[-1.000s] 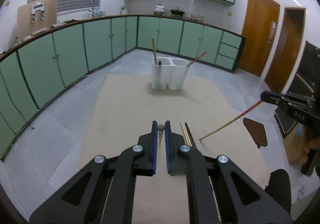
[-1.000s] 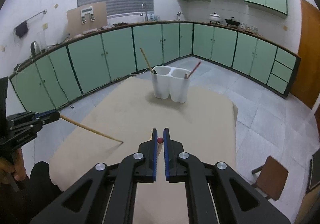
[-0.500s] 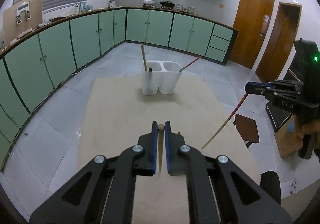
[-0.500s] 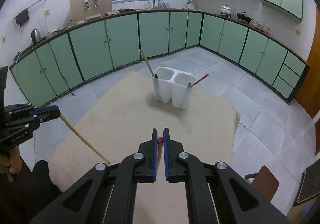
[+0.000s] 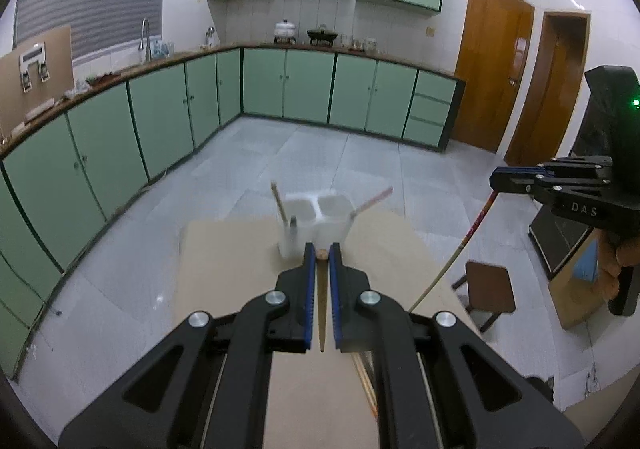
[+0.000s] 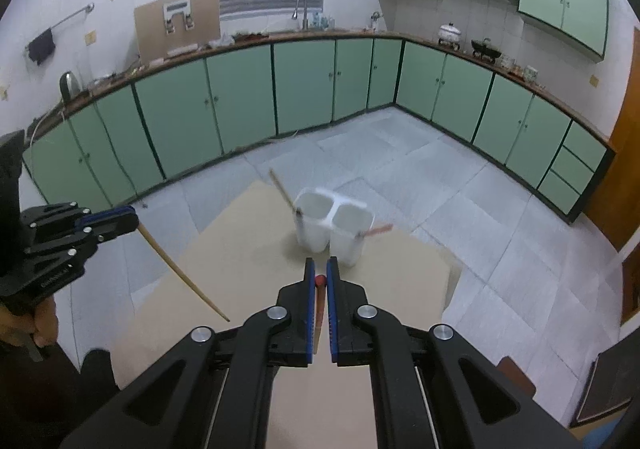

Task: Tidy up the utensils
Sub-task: 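Carry both chopsticks to the white holder and lower them in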

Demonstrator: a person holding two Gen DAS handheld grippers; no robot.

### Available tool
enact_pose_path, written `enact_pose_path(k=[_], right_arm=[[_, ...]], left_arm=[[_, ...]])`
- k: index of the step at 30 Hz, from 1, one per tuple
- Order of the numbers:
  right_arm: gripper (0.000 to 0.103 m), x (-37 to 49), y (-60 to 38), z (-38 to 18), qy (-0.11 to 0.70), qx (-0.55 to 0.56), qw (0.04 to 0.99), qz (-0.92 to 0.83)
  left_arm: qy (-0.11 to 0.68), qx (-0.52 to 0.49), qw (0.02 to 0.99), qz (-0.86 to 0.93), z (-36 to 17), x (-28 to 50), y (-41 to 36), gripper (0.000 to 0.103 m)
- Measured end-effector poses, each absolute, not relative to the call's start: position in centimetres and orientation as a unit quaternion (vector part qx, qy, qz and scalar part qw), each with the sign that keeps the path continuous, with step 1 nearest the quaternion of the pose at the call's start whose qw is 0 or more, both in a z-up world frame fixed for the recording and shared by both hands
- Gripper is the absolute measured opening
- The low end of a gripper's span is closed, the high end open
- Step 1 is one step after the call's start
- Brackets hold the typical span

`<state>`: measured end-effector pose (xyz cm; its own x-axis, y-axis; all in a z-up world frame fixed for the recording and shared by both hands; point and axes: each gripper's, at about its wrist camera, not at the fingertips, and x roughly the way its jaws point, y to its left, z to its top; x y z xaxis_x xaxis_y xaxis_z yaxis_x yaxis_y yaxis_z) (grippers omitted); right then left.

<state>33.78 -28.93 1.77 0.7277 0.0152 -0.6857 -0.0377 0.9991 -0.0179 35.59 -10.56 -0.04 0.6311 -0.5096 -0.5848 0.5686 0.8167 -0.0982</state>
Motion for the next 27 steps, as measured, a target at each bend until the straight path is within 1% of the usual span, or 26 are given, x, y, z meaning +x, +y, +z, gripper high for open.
enact_pose_path(k=[8, 15, 21, 27], right_arm=[[0.006, 37.6, -29.9, 6.3, 0.339, -0.018, 0.941, -0.007], [0.006, 41.3, -31.1, 8.2, 0.316, -0.005, 0.948, -0.026], [0.006, 45.1, -32.4, 7.9, 0.299, 0.011, 0.953, -0.041], [0.006, 49.2, -34.8, 4.7, 0.287, 0.043, 0.955, -0.057]], left_arm=[[0.264, 0.032, 0.920, -0.288, 5.1, 39.4, -13.3, 0.006], [0.241, 0.026, 0.930, -0.275, 7.4, 43.2, -16.3, 0.006], [0.230, 0.019, 0.937, -0.263, 7.2, 46.9, -18.4, 0.006], [0.237, 0.019, 0.937, -0.256, 4.5, 51.0, -20.2, 0.006]])
